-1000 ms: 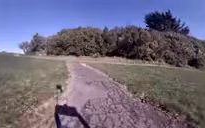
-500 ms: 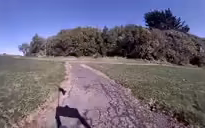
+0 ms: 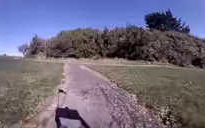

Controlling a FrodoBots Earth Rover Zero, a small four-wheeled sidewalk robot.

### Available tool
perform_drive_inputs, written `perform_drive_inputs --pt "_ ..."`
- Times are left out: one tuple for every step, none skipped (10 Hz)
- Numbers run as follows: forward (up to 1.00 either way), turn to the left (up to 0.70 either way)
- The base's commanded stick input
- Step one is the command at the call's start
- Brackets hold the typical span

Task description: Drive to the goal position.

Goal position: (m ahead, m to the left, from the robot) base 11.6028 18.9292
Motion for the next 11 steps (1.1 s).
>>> perform_drive_inputs --pt "0.7 0.11" --pt "0.7 0.23" --pt "0.7 0.34" --pt "0.7 0.31" --pt "0.7 0.28" --pt "0.7 0.03" --pt "0.7 0.03" --pt "0.7 0.03" --pt "0.7 0.03" --pt "0.7 0.03" --pt "0.7 0.03"
